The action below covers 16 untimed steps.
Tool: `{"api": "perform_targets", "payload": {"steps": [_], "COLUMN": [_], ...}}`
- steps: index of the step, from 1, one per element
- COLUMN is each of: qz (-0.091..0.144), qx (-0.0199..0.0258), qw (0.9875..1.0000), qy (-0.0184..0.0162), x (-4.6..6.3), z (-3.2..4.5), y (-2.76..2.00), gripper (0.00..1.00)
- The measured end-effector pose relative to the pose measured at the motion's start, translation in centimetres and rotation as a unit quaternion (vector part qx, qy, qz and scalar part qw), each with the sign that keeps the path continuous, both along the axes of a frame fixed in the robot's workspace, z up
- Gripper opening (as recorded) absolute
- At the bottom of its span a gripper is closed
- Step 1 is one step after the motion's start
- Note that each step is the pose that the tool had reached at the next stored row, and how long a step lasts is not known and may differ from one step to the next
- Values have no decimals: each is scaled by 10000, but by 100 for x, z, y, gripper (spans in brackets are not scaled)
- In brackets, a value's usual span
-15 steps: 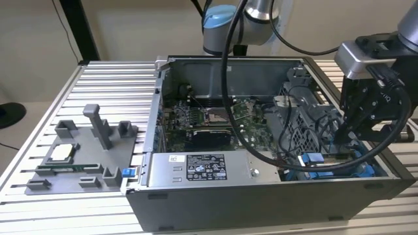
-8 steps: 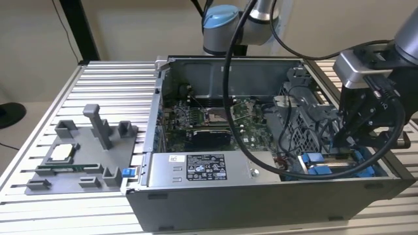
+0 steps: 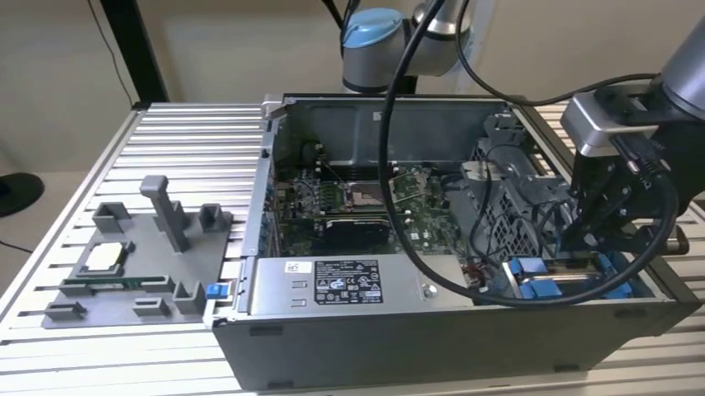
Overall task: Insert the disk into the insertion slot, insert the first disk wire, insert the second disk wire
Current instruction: 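Insert the second disk wire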
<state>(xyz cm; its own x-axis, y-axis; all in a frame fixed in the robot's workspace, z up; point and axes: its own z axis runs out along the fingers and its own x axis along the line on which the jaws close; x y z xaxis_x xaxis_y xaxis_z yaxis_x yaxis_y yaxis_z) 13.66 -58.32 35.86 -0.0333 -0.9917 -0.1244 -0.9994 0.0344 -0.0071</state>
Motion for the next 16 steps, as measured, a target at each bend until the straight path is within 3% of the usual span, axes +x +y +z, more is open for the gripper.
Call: {"api": "perform_targets", "payload": {"steps": [6, 9, 14, 16], "qz": [0, 0, 0, 0], "qx": [39, 43, 48, 47], "qw": [10000, 10000, 9998, 9998], "qy": [-24, -52, -182, -208], "x": [3, 7, 6, 5], "z": [-39, -61, -80, -81], "y": [0, 1, 0, -1], "gripper": [0, 0, 0, 0]}}
